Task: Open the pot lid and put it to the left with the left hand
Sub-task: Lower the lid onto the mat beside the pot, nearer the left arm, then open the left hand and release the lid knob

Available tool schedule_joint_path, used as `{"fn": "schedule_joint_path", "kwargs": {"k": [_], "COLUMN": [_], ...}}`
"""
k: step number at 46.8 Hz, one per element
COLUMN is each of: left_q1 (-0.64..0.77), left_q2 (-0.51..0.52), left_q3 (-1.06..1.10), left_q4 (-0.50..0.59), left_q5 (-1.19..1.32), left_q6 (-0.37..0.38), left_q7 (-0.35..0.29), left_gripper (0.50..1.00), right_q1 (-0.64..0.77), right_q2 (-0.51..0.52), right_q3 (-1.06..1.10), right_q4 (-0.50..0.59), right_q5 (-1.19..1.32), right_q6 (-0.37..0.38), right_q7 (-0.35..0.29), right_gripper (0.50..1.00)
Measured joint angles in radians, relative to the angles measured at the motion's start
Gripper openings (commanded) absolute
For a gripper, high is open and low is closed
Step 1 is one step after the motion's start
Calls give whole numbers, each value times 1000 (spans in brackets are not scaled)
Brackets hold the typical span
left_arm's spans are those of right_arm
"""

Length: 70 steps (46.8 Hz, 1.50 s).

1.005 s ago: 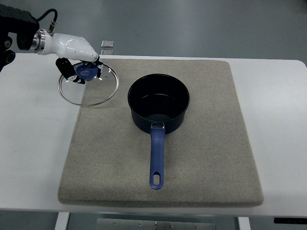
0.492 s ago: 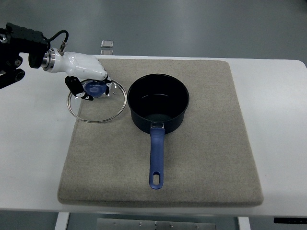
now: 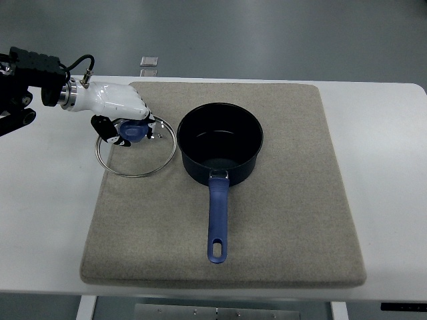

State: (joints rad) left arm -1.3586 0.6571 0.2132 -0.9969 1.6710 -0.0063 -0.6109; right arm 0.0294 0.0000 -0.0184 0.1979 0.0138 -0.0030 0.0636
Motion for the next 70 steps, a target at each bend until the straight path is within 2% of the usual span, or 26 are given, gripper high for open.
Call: {"fn": "schedule_joint_path", "kwargs": {"k": [16, 22, 30, 40, 45, 47, 48, 54, 56, 70], "left_q1": [24, 27, 38, 48, 49, 51, 51, 53, 53, 38], "left_q2": [-2, 0, 0, 1, 3, 5, 5, 9, 10, 31], "left_q3": [-3, -14, -11, -9, -8, -8, -8, -7, -6, -29], "left_q4": [0, 0, 0, -3, -4, -5, -6, -11, -11, -24], "left_q5": [-14, -22, -30, -30, -29, -29, -28, -27, -27, -31], "left_q6": [19, 50, 96, 97, 97, 97, 97, 98, 98, 103], "left_q7": [0, 0, 0, 0, 0, 0, 0, 0, 0, 0], "left_gripper": [500, 500, 645, 701, 790, 852, 866, 891, 930, 943], "right_q1": [0, 0, 0, 0, 0, 0, 0, 0, 0, 0], "right_q2": [0, 0, 0, 0, 0, 0, 0, 0, 0, 0], "right_q3": [0, 0, 0, 0, 0, 0, 0, 0, 0, 0], "right_q4": [0, 0, 0, 0, 0, 0, 0, 0, 0, 0], "right_q5": [0, 0, 0, 0, 0, 0, 0, 0, 0, 0], "right_q6": [0, 0, 0, 0, 0, 0, 0, 0, 0, 0], "right_q7": [0, 0, 0, 0, 0, 0, 0, 0, 0, 0], "right_gripper": [917, 917, 917, 917, 917, 917, 917, 917, 917, 917]}}
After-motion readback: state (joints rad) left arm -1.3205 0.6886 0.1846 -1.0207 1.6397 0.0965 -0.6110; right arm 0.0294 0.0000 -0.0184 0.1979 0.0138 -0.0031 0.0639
